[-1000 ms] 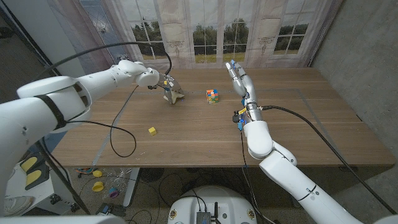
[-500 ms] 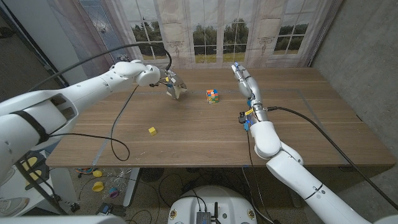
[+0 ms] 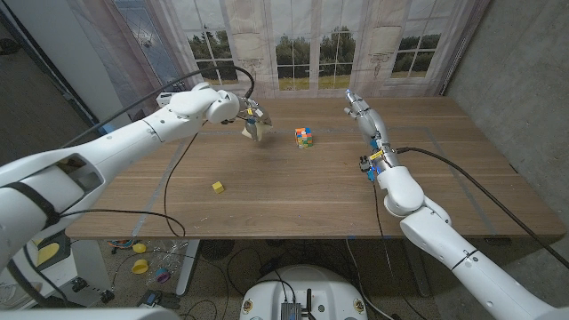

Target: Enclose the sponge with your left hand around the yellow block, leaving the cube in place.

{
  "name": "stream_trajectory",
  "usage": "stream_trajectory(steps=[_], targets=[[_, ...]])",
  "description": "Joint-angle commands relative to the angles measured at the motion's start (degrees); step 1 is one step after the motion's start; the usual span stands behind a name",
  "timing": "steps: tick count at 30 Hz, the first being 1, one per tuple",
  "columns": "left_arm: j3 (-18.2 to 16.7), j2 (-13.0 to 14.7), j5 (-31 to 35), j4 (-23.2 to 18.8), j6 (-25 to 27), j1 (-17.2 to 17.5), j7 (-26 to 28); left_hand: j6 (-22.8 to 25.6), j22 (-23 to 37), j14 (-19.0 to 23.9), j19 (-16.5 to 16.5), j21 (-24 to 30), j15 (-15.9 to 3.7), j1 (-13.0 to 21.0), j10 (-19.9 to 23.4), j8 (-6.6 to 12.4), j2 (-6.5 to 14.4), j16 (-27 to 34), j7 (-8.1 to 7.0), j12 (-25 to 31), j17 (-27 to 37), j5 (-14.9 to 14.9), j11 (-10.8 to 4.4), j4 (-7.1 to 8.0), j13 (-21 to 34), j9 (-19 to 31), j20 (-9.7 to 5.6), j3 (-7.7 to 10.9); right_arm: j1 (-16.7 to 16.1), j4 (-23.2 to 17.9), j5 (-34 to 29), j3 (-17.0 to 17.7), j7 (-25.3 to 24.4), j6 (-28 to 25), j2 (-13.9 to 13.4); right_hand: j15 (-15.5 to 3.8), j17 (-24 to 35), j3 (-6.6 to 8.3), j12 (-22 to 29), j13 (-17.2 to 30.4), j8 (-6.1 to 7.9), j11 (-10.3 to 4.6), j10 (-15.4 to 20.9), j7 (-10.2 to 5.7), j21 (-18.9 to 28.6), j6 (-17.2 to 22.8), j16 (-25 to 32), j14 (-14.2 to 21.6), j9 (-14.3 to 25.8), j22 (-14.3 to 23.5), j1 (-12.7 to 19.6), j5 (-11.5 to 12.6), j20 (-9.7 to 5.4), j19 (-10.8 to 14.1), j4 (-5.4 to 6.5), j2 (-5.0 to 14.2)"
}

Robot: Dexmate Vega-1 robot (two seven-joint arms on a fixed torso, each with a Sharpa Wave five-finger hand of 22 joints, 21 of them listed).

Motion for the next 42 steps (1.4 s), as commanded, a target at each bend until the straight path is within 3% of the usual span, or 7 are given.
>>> stream_trajectory(steps=[1, 16, 31, 42], targets=[[-4.07, 0.45, 4.49, -12.50, 9.19, 6.29, -11.37, 0.50, 0.00, 0.09, -0.48, -0.18, -9.84, 0.25, 0.31, -0.40, 0.27, -0.21, 0.00, -0.40, 0.15, -0.31, 0.04, 0.04, 0.07, 0.07, -1.94, -0.38, 3.36, 8.32, 8.17, 1.64, 9.99, 6.46, -2.04, -0.03, 0.14, 0.28, -0.22, 0.20, 0.14, -0.14, 0.51, 0.06, -0.05, 0.43, -0.04, 0.28, 0.30, 0.15, 0.10, 0.21, 0.02, 0.21, -0.20, 0.01], [-8.21, 1.41, 10.79, -23.12, 17.04, 14.30, -20.22, 0.38, -0.04, -0.22, -0.61, -0.26, -9.82, 0.05, 0.15, -0.95, -0.15, -0.31, -0.01, -0.92, 0.15, -1.02, 0.11, 0.09, 0.10, 0.10, -1.89, -0.86, 4.48, 11.88, 11.63, 2.15, 14.86, 10.21, -2.65, -0.08, 0.16, 0.48, -0.24, 0.20, 0.08, -0.07, 0.69, 0.06, -0.06, 0.43, -0.02, 0.47, 0.30, 0.15, 0.19, 0.18, -0.04, 0.29, -0.26, 0.26], [-12.37, 2.22, 16.55, -30.38, 21.99, 21.83, -26.04, 0.66, -0.05, -0.02, -0.53, -0.24, -9.88, 0.19, 0.62, -1.23, 0.01, -0.21, 0.04, -1.09, 0.19, -1.41, 0.38, 0.10, 0.12, 0.13, -1.82, -0.97, 5.35, 13.81, 12.88, 2.63, 16.76, 12.89, -2.25, -0.12, 0.15, 0.68, -0.12, 0.21, 0.14, 0.11, 1.25, 0.22, 0.08, 0.77, 0.05, 0.91, 0.30, 0.16, 0.32, 0.11, -0.15, 0.78, -0.38, 0.40], [-15.43, 1.89, 23.04, -35.38, 25.44, 28.04, -31.92, 1.09, -0.05, 0.14, -0.56, -0.25, -9.87, 0.35, 0.74, -1.35, 0.24, -0.17, -0.04, -1.31, 0.20, -1.65, 0.21, 0.09, 0.15, 0.15, -1.86, -0.99, 8.34, 17.90, 14.95, 1.53, 20.69, 14.36, -0.91, -0.19, 0.15, 0.81, -0.12, 0.21, 0.14, 0.16, 1.44, 0.36, 0.12, 0.91, 0.07, 1.17, 0.30, 0.17, 0.42, 0.07, -0.18, 1.00, -0.48, 0.46]])
